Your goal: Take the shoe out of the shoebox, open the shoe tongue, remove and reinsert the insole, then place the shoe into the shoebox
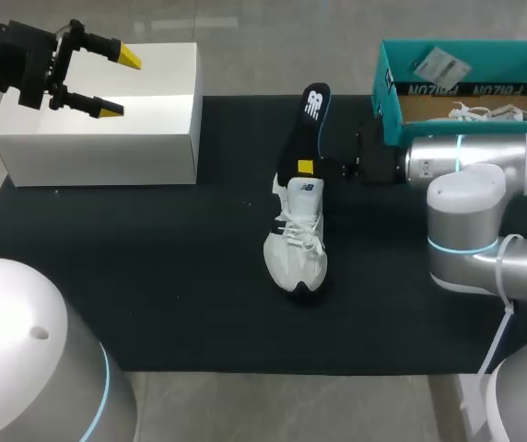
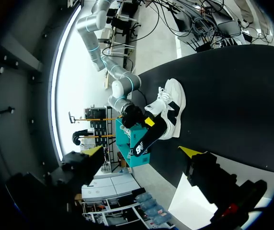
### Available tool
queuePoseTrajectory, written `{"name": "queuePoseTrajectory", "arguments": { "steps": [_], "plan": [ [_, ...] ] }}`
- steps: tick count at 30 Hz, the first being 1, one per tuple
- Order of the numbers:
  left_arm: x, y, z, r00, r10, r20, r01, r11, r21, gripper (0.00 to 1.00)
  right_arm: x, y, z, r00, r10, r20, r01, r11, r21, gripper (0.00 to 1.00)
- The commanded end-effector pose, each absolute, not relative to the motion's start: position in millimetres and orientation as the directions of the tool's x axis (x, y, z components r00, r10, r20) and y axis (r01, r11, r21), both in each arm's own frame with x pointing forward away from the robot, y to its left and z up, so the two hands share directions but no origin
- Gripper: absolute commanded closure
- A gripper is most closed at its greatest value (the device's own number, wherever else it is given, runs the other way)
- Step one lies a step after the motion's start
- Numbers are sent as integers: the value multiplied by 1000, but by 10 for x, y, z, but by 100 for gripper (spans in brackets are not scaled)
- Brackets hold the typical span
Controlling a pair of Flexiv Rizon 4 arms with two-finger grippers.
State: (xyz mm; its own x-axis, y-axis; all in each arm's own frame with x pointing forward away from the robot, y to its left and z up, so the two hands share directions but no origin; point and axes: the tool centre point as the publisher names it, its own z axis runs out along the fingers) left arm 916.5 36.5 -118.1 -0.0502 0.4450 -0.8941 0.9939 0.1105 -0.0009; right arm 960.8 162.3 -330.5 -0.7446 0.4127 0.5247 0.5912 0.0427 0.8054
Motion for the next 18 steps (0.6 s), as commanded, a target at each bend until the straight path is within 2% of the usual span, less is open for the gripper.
{"name": "queuePoseTrajectory", "arguments": {
  "steps": [1, 3, 5, 18],
  "plan": [
    [9165, 363, -1175, -51, 448, -892, 994, 110, -1, 0, 9804, 1617, -3200, -758, 401, 515, 589, 80, 804, 64],
    [9165, 363, -1175, -51, 448, -892, 994, 110, -1, 0, 9856, 1614, -3182, -760, 402, 510, 586, 84, 806, 78],
    [9165, 363, -1175, -51, 448, -892, 994, 110, -1, 0, 9878, 1616, -3190, -762, 401, 508, 584, 88, 807, 100],
    [9165, 363, -1175, -51, 448, -892, 994, 110, -1, 0, 9578, 1728, -3427, -709, 388, 589, 663, 86, 743, 100]
  ]
}}
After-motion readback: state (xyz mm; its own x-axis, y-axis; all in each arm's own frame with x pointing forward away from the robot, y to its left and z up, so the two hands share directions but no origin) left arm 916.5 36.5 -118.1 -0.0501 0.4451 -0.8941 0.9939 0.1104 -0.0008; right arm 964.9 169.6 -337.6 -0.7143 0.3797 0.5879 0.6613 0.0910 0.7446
